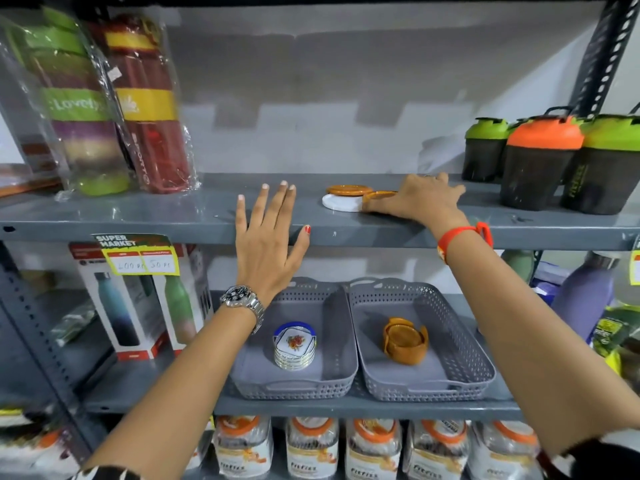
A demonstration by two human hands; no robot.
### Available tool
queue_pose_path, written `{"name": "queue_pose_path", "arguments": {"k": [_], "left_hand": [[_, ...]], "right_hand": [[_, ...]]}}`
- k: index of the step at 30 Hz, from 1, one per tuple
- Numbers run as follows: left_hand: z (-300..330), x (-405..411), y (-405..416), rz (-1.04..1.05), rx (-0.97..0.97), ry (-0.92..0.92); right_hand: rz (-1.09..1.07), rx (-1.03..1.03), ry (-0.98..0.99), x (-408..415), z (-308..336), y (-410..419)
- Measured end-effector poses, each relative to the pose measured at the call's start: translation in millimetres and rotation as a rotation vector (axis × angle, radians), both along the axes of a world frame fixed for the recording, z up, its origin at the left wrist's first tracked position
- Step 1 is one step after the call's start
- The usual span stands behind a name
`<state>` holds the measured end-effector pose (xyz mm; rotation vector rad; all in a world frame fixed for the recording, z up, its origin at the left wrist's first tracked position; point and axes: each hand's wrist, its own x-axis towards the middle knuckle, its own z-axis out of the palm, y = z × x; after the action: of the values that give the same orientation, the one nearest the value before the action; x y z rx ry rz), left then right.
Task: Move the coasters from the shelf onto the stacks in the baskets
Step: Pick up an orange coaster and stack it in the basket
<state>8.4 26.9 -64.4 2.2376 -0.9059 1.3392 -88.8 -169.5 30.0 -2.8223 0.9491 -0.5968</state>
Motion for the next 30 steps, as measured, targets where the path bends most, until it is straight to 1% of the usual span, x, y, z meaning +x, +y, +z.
{"name": "queue_pose_path", "arguments": {"k": [3, 6, 9, 14, 17, 23, 30], "left_hand": [[-1, 0, -1, -0.003, -0.016, 0.0], [-1, 0, -2, -0.006, -0.029, -0.006], [-2, 0, -3, -0.005, -0.036, -0.006], [-2, -1, -4, 0.012, -0.032, 0.008], [-2, -1, -3, 0.017, -0.012, 0.016], [-3, -1, -2, 0.0, -0.023, 0.044], [-2, 1, -3, 0.0, -0.016, 0.062]], "right_hand": [[-0.005, 0.061, 0.012, -1, -1, -4], [-0.006, 0.088, -0.063, -1, -3, -4], [0.004, 0.056, -0.194, -2, -6, 4], [0.056, -0.074, -0.485, -13, -16, 33], [0.042, -0.17, -0.632, -20, -22, 48], [0.064, -0.258, -0.938, -38, -25, 71], [0.133, -0.275, -1.096, -72, -16, 93]]}}
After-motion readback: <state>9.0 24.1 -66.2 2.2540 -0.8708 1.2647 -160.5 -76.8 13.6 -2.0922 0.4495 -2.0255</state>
